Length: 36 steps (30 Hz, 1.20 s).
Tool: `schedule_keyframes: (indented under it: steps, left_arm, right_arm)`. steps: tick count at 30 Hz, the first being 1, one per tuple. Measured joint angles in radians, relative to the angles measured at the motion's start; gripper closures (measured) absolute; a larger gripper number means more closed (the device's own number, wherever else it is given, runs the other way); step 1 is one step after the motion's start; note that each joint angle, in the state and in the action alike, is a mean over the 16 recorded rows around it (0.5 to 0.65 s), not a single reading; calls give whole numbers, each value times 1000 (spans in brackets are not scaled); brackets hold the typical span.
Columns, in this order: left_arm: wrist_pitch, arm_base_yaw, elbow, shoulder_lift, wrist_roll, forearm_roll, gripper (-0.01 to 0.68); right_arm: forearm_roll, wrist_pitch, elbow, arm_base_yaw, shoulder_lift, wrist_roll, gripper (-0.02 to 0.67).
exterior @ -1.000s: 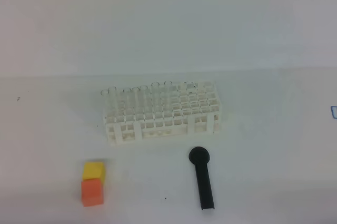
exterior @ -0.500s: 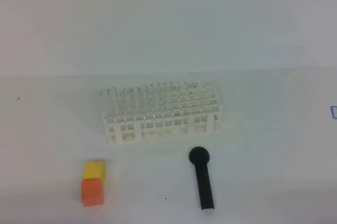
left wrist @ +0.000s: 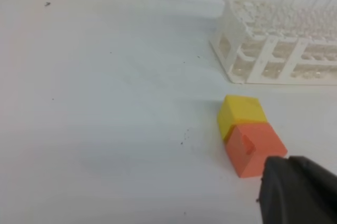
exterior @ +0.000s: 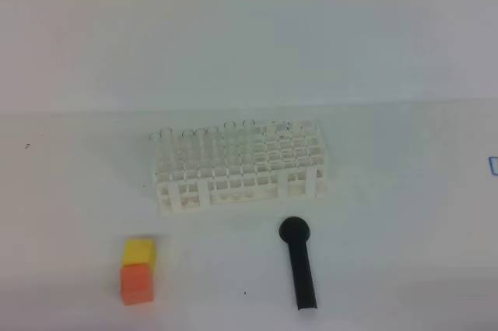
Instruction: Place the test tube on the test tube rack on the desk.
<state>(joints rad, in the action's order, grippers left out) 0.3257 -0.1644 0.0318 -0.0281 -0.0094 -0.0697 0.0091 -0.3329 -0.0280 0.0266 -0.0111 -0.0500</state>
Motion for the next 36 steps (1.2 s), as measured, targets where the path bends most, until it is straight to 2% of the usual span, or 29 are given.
schedule_keyframes:
  steps: [17,36]
  left_arm:
    - [-1,66,0,0,0,0,674]
    - [-2,67,0,0,0,0,674]
  right_arm:
    - [1,-1,0,0,0,0,650]
    - [1,-2,0,0,0,0,650]
